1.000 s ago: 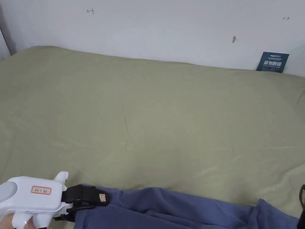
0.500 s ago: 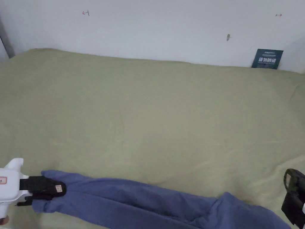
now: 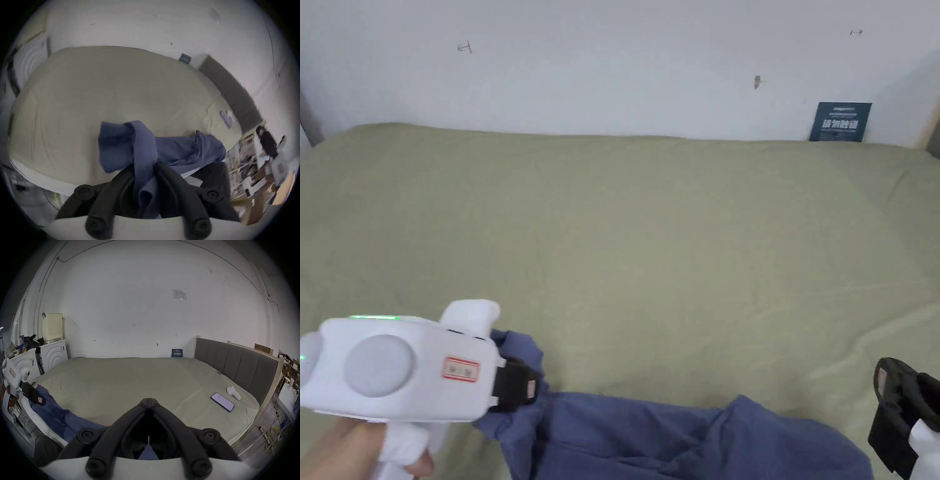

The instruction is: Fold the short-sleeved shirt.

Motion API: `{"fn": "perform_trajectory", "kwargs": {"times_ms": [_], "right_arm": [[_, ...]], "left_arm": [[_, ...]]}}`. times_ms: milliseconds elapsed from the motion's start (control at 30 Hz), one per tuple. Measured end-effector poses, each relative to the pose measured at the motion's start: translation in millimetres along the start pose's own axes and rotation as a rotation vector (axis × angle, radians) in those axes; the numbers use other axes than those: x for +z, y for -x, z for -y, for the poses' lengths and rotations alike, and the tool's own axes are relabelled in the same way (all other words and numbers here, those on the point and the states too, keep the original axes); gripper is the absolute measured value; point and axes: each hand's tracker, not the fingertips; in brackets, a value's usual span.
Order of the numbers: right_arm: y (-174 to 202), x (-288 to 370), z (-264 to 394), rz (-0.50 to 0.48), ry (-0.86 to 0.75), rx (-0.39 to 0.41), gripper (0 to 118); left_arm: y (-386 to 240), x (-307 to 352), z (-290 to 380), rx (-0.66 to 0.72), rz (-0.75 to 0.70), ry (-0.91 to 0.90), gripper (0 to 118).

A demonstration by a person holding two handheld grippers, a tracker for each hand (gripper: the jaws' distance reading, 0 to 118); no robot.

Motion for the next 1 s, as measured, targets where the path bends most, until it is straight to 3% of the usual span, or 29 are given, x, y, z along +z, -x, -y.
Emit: {"fn": "perform_trajectory", "kwargs": {"times_ms": [100, 133, 167, 200, 233, 267, 300, 333, 500, 533, 567, 600, 633, 767, 933, 1000], "right_arm": [[-10, 4, 4, 0.016, 0.008, -0.013, 0], [-14, 5, 6, 0.024, 0.013, -0.022, 0], [-17, 5, 7, 0.03, 0.02, -0.032, 0], [-21, 7, 8, 0.034, 0.026, -0.041, 0], [-24, 8, 9, 0.043, 0.031, -0.05, 0], [-27, 9, 10, 0.051, 0.038, -0.056, 0], [-30, 9, 11, 0.056, 0.042, -0.063, 0], [-32, 10, 12, 0.063, 0.044, -0.069, 0], [-38, 5, 13, 0.071, 0.064, -0.081, 0], [-37, 3, 14, 0.069, 0.067, -0.084, 0], [-36, 1, 14, 0.066, 0.069, -0.087, 0], [-35, -2, 15, 0.057, 0.074, -0.092, 0], [-34, -5, 16, 0.05, 0.078, -0.096, 0], [-25, -10, 19, 0.029, 0.099, -0.104, 0], [-24, -8, 24, 0.031, 0.136, -0.09, 0], [-25, -9, 27, 0.035, 0.146, -0.093, 0]], "left_arm": [[-40, -43, -5, -0.103, -0.008, 0.047, 8], [-51, -57, -5, -0.112, -0.015, 0.066, 12], [-61, -72, -4, -0.127, -0.022, 0.086, 27], [-74, -87, 0, -0.169, -0.032, 0.088, 27], [-81, -99, 4, -0.208, -0.022, 0.087, 35], [-84, -112, 6, -0.226, -0.001, 0.102, 60], [-85, -122, 10, -0.194, 0.0, 0.127, 95], [-87, -123, 12, -0.171, 0.026, 0.122, 109], [-44, -80, 6, 0.019, 0.117, 0.026, 102], [-32, -70, 4, 0.053, 0.12, 0.0, 83], [-20, -62, 3, 0.075, 0.138, -0.029, 48], [-10, -61, 2, 0.11, 0.158, -0.056, 0], [-6, -65, 8, 0.144, 0.134, -0.09, 0], [3, -120, 10, 0.251, 0.258, 0.052, 0], [-39, -193, 37, 0.263, 0.386, 0.261, 0], [-47, -199, 47, 0.224, 0.355, 0.234, 0]]}}
